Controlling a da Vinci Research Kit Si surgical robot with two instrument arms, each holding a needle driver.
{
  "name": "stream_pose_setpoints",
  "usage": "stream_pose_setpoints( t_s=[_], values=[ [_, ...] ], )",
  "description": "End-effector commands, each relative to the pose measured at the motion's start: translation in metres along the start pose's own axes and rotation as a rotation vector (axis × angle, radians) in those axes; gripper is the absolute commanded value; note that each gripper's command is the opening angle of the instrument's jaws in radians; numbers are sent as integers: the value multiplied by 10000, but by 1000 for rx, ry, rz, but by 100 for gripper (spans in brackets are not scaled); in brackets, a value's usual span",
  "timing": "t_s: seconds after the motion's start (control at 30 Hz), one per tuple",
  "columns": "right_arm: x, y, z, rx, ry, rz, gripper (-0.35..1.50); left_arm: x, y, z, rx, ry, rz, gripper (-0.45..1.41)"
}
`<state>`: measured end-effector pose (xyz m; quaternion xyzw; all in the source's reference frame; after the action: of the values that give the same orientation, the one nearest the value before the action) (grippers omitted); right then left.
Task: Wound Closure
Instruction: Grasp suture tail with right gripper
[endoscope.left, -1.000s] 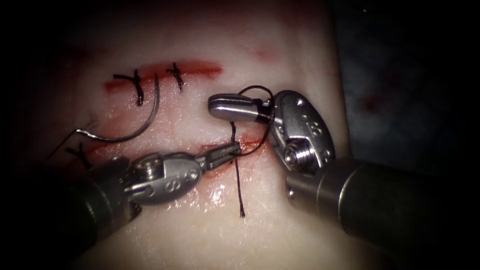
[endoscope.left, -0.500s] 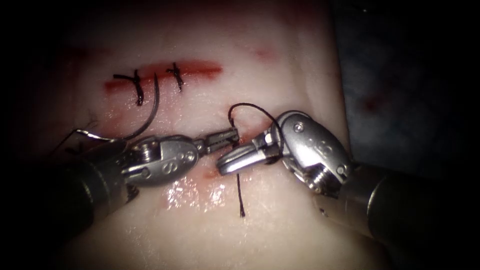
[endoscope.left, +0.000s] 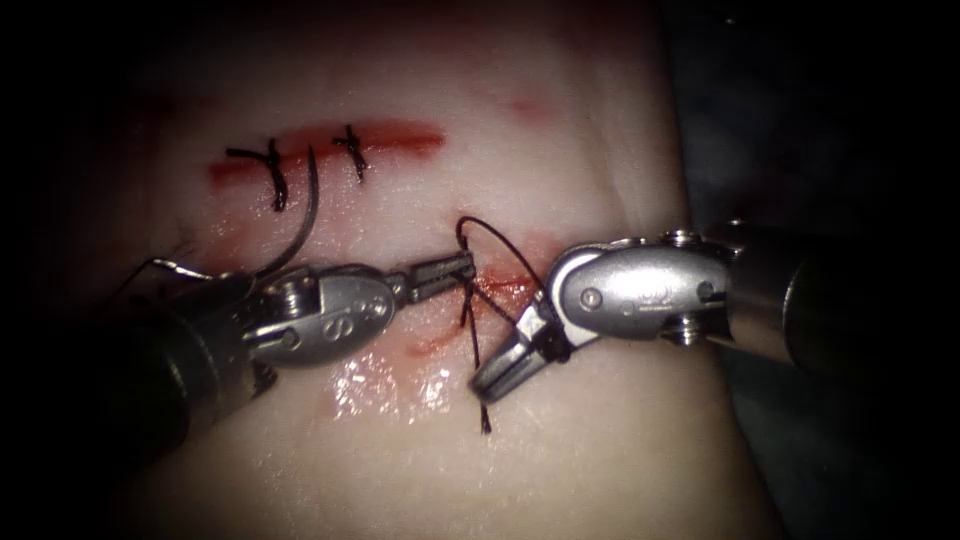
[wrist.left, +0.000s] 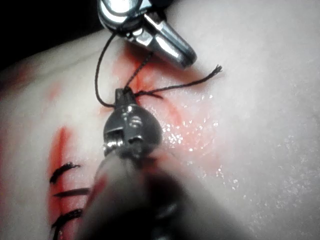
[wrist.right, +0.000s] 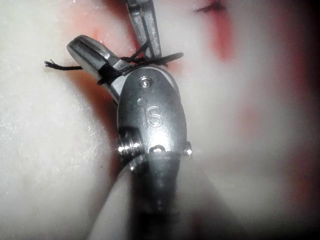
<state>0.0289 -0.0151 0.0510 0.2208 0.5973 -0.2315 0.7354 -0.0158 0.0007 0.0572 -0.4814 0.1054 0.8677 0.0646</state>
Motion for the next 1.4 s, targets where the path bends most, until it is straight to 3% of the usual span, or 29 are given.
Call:
stream_pose_setpoints(
  t_s=[0.03,0.13,0.2,0.27,0.53,0.93,1.0,1.2,1.27,1.3,1.33,1.37,1.4],
  values=[
    [-1,10,14,15,-20,-20,17,-2,-2,6,0,2,2,-45],
    [2,12,23,45,-68,-42,24,-2,-1,4,-3,6,3,-45],
    [2,14,27,61,-117,-65,44,-3,-1,2,-2,2,4,-45],
    [2,14,28,69,-138,-71,52,-3,-1,2,-2,2,4,-45],
    [-4,1,36,179,-268,-97,61,-5,-1,-3,-3,0,6,-45],
    [-34,-3,45,206,-371,-114,59,-7,4,-8,-3,-1,5,-45],
    [-37,-7,49,214,-383,-120,76,-6,5,-9,-4,0,5,-45],
    [-41,-12,54,228,-404,-126,79,-7,5,-12,-4,-1,0,-45],
    [-42,-12,54,230,-408,-126,74,-7,6,-12,-4,-1,1,-45],
    [-43,-12,54,227,-411,-127,39,-7,7,-12,-4,-1,1,-45],
    [-44,-12,54,240,-406,-124,-18,-6,7,-13,-4,-1,1,-45],
    [-45,-12,53,248,-411,-123,-35,-6,7,-13,-4,-1,1,-45],
    [-45,-11,53,256,-416,-129,-35,-5,8,-13,-4,-1,1,-45]
  ],
)
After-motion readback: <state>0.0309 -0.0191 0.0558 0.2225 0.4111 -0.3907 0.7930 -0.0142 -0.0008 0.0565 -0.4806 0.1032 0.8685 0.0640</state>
